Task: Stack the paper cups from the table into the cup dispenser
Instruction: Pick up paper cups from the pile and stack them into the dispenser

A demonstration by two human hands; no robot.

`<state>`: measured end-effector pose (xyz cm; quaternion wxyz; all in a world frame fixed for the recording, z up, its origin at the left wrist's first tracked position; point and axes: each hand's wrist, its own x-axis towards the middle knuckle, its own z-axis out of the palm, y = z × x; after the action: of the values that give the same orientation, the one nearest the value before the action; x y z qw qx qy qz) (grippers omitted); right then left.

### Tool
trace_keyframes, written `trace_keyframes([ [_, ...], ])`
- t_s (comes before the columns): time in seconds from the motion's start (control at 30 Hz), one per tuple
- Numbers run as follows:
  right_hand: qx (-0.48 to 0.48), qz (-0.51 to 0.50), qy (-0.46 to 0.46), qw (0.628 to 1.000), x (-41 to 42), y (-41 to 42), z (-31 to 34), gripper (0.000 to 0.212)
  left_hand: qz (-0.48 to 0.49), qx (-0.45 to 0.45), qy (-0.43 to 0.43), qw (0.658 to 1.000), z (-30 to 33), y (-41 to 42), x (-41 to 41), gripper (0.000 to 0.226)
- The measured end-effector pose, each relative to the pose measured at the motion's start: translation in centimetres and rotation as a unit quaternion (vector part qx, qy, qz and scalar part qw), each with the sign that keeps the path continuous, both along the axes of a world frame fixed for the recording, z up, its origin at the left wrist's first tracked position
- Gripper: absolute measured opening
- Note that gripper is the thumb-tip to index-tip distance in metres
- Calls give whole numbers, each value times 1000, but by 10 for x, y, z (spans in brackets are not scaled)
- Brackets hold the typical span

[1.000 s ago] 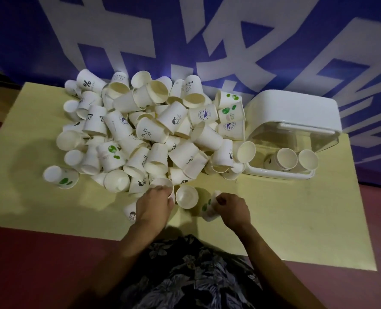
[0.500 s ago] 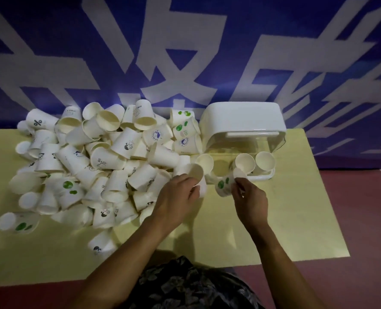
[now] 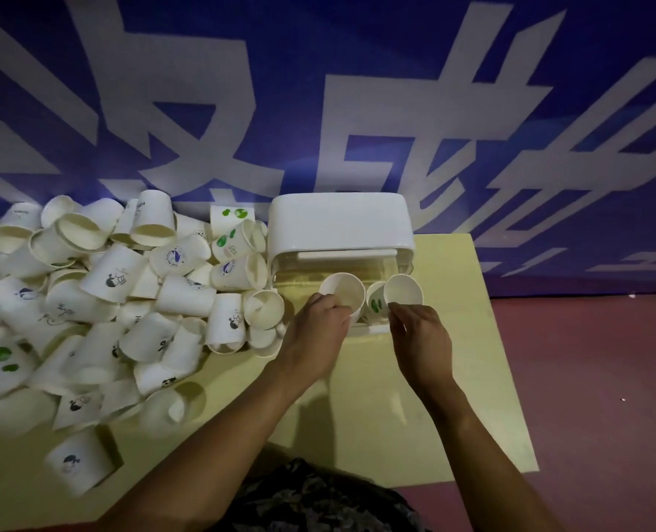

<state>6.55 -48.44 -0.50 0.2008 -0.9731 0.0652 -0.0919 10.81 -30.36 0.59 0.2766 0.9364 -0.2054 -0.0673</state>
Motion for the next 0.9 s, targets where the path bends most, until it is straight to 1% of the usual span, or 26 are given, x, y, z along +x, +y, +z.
trace_keyframes([
  [0.07,-20,27,17,999,9,-9,-7,16,-5,31,4,999,-6,-10,3,21],
  [0.17,-41,55,42,997,19,-19,-20,12,-3,80,29,996,-20,-23,10,24],
  [0.27,-57,90,78,991,27,-25,-35,13,-14,156,58,986,-35,-33,17,21],
  [0.37,-77,108,107,985,33,-30,-49,15,-15,185,99,978,-51,-41,23,25],
  [0.43,-90,110,128,981,36,-31,-56,15,3,183,97,978,-60,-44,27,26],
  [0.5,-80,113,134,981,37,-30,-60,9,4,166,86,982,-62,-44,29,27],
  [0.53,-72,111,128,983,36,-30,-61,7,5,151,82,985,-61,-44,29,27],
  [0.6,-51,100,113,987,35,-25,-60,14,24,105,80,991,-54,-39,26,28],
  [0.67,-34,101,90,990,31,-17,-54,13,52,73,66,994,-46,-27,20,29],
  [0.8,28,139,53,988,19,16,-43,11,106,45,49,992,-34,13,-1,24],
  [0.9,59,193,81,976,7,51,-44,14,144,54,53,987,-31,52,-22,20],
])
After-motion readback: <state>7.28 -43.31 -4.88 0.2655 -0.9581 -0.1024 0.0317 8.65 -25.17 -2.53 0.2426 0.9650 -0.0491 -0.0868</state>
